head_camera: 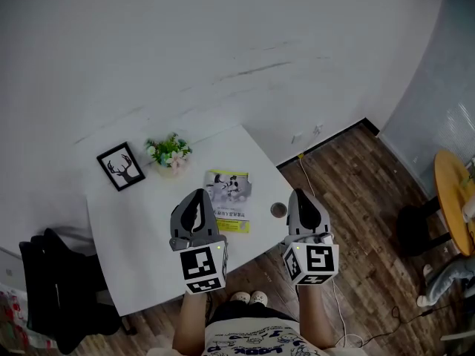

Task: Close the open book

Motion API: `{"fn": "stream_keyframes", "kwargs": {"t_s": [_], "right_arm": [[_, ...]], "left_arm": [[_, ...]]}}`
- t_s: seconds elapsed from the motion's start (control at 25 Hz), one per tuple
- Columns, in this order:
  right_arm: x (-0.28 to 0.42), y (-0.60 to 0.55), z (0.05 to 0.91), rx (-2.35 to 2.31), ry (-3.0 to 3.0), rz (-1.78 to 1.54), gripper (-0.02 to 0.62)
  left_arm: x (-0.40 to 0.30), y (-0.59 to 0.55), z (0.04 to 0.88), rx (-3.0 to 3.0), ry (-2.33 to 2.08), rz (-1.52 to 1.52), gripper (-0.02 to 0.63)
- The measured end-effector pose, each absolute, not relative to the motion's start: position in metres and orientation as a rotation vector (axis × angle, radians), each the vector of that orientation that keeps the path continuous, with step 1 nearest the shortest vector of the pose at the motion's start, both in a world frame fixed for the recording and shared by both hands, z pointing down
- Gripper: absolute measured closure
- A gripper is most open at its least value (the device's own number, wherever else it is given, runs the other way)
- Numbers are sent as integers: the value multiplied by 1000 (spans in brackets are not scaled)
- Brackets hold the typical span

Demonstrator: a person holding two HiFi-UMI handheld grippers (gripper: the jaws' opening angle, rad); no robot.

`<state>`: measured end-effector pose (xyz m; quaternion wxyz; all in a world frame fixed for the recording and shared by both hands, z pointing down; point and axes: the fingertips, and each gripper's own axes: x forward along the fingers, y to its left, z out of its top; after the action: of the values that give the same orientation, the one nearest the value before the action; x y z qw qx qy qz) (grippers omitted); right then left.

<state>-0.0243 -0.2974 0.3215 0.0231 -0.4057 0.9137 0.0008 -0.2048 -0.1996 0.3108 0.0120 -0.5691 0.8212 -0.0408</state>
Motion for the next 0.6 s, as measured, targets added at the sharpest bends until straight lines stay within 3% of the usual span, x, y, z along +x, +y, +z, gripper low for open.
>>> {"fn": "stream_keyframes", "kwargs": {"t_s": [0.6], "right_arm": [[-19, -301, 324, -1273, 2828, -2, 561]], "left_arm": [[-201, -203, 314, -1792, 2559, -133, 583]]}}
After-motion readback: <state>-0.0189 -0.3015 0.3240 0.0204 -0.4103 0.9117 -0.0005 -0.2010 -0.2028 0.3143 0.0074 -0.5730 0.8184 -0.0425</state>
